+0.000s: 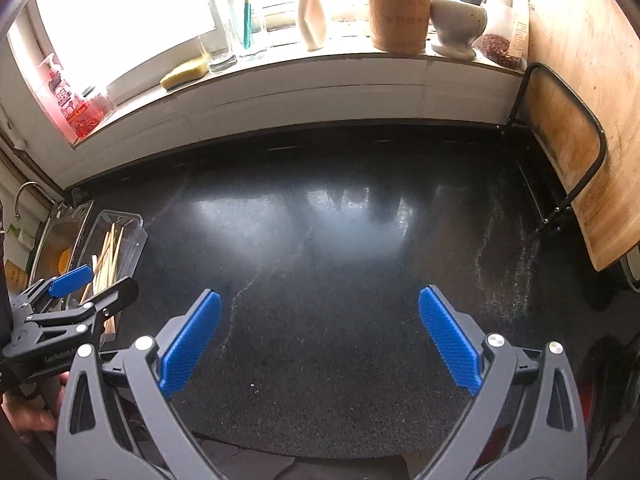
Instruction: Organize utensils
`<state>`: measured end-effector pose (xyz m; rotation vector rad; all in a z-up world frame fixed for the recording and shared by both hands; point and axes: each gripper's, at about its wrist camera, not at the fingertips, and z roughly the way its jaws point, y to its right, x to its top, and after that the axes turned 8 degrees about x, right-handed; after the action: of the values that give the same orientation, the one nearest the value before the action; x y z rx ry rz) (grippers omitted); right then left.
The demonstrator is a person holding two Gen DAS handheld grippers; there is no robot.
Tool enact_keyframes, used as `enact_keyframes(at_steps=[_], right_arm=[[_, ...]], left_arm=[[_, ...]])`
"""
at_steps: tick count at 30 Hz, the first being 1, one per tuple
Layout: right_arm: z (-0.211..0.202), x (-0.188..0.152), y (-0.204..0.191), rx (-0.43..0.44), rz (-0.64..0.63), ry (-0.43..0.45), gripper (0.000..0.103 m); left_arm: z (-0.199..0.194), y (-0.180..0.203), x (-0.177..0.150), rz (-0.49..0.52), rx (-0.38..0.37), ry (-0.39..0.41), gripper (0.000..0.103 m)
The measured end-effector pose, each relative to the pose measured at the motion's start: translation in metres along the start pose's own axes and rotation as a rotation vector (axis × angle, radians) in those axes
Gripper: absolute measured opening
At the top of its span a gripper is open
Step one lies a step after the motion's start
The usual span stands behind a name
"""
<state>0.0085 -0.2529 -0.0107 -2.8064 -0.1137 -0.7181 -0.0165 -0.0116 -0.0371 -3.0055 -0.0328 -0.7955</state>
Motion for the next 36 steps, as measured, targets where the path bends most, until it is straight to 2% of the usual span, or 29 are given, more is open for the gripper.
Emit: enact_keyframes(at_steps=[4, 36], right_arm=[[0.002, 0.001, -0.004, 0.014, -0.015, -0.003, 0.096], [0.013, 0.009, -0.006, 0.029, -0.021, -0.019, 0.096]], left_arm=[[-0.002, -0.003, -0.001, -0.008, 0.025, 0.006, 0.097], [0.008, -0.005, 0.008, 0.0, 0.042, -0.006, 0.097]])
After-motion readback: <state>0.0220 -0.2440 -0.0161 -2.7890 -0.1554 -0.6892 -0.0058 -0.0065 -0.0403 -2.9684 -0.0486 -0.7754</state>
